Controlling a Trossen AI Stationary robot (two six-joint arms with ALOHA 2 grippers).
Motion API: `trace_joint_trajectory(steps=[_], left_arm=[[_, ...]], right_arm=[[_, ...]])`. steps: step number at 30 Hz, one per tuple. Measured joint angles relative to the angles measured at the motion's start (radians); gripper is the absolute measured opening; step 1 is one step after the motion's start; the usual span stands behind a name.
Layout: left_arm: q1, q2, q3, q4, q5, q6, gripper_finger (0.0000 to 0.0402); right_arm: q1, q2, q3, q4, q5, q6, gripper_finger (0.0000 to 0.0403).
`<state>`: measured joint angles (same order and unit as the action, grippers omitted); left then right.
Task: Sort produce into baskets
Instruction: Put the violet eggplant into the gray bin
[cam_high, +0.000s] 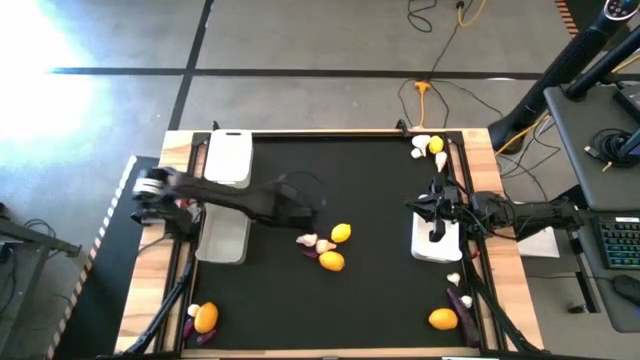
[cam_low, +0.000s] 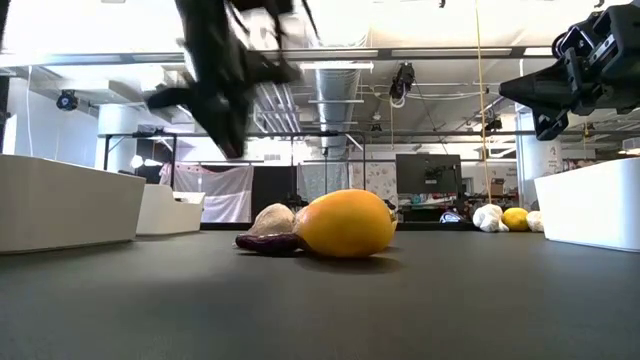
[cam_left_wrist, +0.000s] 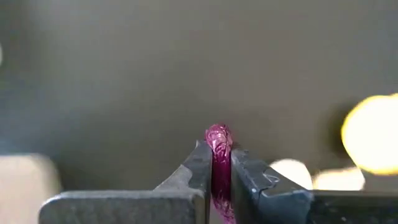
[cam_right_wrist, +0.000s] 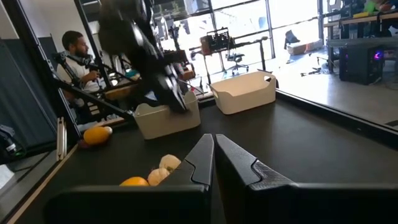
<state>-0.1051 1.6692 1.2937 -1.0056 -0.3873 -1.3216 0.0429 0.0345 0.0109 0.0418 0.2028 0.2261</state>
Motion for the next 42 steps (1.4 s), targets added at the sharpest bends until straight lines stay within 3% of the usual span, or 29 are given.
trace_joint_trajectory(steps=[5, 10, 16, 21, 25, 31, 36, 42], left_arm=[[-0.096, -0.244, -0.001, -0.214, 0.086, -0.040, 0.0011], [-0.162, -0.365, -0.090, -0.413, 0.122, -0.157, 0.0011], [-0.137, -0.430, -0.373, -0.325, 0.170, -0.185, 0.0011], [-0.076, -0.482, -0.600, -0.086, 0.213, -0.139, 0.0012], [-0.039, -0.487, -0.701, 0.030, 0.234, -0.105, 0.0022], [0.005, -0.482, -0.743, 0.038, 0.241, -0.043, 0.0059], [0.044, -0.482, -0.741, 0.038, 0.260, 0.034, 0.0107], [0.060, -0.517, -0.587, -0.140, 0.281, 0.164, 0.0177]], right_arm=[[0.000, 0.000, 0.000, 0.000, 0.000, 0.000, 0.0009], [0.000, 0.000, 0.000, 0.000, 0.000, 0.000, 0.0009], [0.000, 0.000, 0.000, 0.000, 0.000, 0.000, 0.0009], [-0.002, 0.004, 0.000, 0.016, 0.012, -0.067, 0.0009], [-0.002, 0.005, 0.000, 0.042, 0.014, -0.105, 0.0009], [-0.002, 0.007, 0.000, 0.107, 0.010, -0.081, 0.0009], [-0.002, 0.008, 0.000, 0.274, 0.031, 0.095, 0.0009], [-0.001, 0.014, 0.009, 0.362, 0.051, 0.183, 0.0009]])
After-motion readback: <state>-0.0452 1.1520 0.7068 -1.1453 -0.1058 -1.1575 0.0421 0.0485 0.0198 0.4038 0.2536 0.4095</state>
